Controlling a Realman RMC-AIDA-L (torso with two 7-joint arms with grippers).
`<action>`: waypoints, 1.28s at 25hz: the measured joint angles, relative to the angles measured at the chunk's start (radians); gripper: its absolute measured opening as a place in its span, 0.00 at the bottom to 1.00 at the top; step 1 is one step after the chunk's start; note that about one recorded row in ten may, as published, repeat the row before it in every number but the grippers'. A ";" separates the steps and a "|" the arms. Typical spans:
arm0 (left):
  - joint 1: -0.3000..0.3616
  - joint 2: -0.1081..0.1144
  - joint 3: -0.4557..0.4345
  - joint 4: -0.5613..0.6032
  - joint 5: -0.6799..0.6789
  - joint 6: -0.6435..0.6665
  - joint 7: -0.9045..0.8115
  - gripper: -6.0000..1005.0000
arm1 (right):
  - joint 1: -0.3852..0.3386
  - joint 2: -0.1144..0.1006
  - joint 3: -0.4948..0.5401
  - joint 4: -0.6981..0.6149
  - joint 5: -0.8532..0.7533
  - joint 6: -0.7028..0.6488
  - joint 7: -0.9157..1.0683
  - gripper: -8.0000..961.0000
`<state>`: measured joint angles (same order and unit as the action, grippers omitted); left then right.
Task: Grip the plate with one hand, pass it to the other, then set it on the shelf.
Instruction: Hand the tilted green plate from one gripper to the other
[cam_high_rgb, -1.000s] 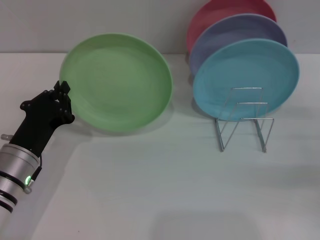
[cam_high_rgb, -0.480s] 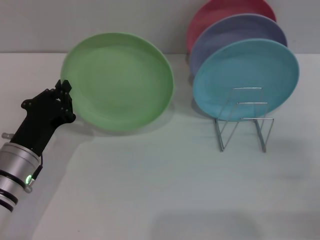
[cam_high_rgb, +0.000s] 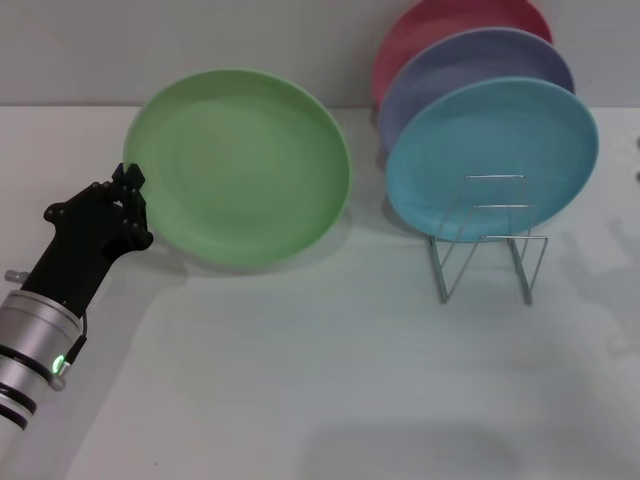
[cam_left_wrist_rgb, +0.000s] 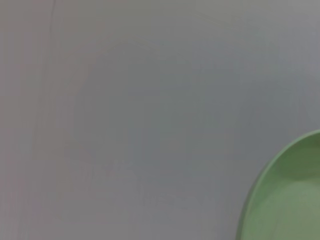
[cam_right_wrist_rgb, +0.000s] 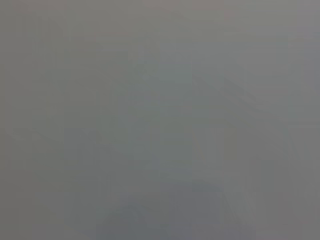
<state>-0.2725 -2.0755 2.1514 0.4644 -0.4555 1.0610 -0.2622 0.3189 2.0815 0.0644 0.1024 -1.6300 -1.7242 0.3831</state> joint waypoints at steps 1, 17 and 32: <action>0.009 -0.001 -0.001 0.013 -0.004 0.000 0.011 0.06 | 0.005 0.000 0.000 0.008 -0.012 0.013 -0.006 0.73; 0.081 -0.005 0.249 0.197 -0.382 0.002 0.380 0.06 | 0.120 0.000 -0.044 0.039 -0.148 0.181 -0.025 0.73; 0.110 -0.004 0.431 0.295 -0.688 0.093 0.603 0.06 | 0.202 0.000 -0.120 0.119 -0.203 0.346 -0.048 0.73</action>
<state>-0.1627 -2.0800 2.5825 0.7597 -1.1431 1.1535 0.3410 0.5210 2.0815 -0.0551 0.2219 -1.8332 -1.3782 0.3350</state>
